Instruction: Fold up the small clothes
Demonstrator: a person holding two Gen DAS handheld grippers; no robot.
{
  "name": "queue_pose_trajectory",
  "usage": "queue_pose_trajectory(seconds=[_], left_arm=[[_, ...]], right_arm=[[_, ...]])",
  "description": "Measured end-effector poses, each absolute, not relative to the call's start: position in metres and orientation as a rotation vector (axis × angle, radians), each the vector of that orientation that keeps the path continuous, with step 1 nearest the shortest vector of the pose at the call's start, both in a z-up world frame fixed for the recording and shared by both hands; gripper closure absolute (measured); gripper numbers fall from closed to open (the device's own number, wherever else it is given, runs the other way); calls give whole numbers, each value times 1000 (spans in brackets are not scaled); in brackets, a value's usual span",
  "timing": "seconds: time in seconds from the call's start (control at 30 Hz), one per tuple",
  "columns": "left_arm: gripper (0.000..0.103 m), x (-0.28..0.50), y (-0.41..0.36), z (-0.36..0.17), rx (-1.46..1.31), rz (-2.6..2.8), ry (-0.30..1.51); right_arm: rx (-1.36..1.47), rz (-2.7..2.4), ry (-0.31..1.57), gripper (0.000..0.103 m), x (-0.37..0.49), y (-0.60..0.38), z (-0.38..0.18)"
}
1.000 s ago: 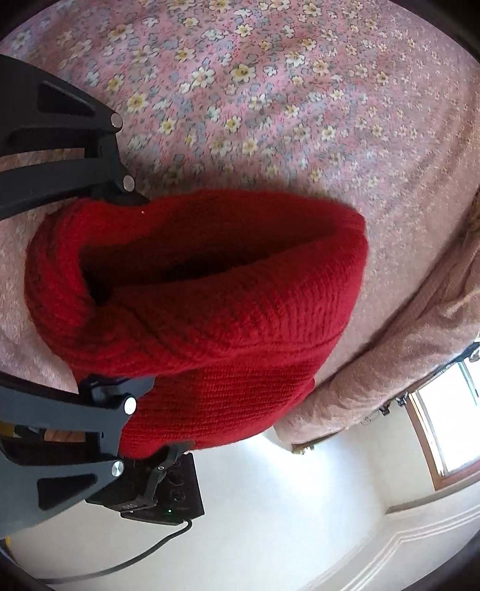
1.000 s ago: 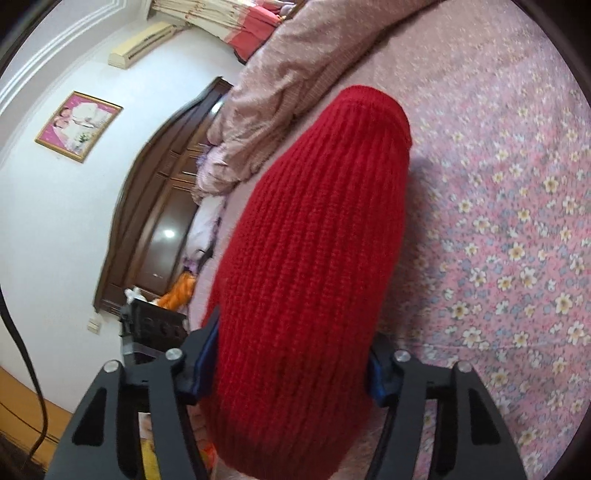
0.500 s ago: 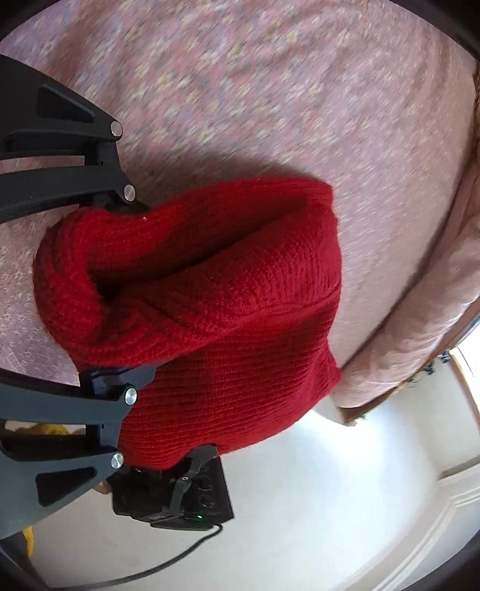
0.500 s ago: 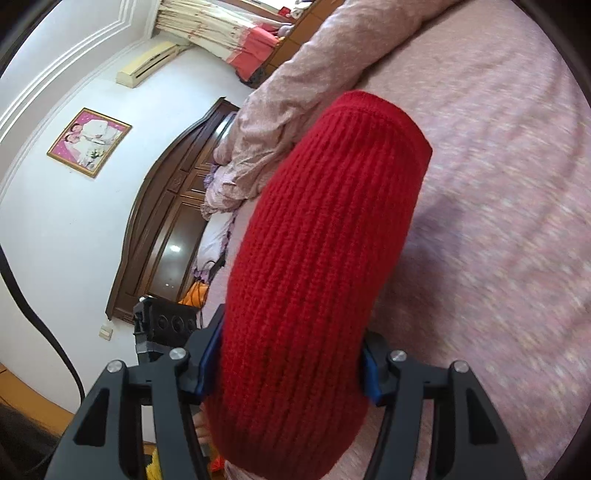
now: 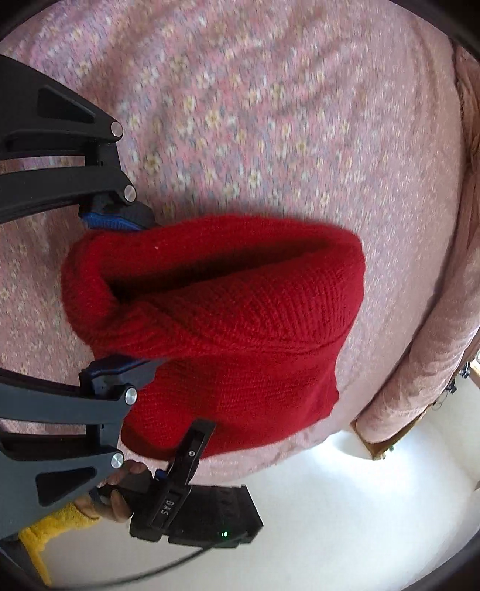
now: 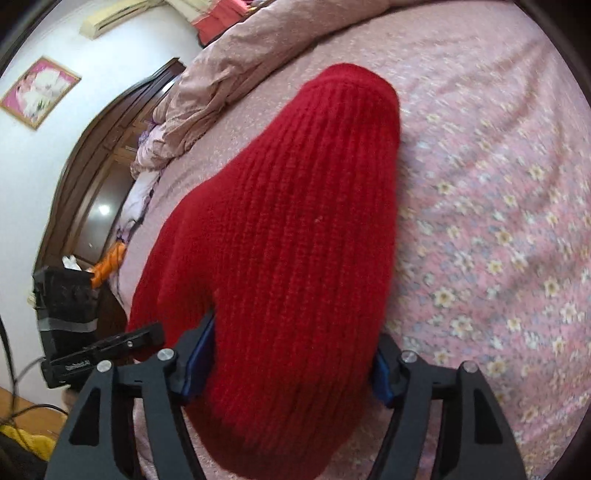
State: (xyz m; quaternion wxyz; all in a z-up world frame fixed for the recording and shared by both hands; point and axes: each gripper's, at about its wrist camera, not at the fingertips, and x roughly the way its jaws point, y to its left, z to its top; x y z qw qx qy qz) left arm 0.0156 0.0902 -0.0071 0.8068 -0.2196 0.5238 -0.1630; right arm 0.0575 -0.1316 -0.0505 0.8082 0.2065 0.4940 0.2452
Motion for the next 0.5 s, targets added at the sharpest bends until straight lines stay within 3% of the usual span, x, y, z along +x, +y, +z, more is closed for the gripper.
queue_pose_trajectory(seconds=[0.5], left_arm=[[57, 3, 92, 20, -375, -259, 1060]], right_arm=[[462, 396, 962, 27, 32, -143, -22]])
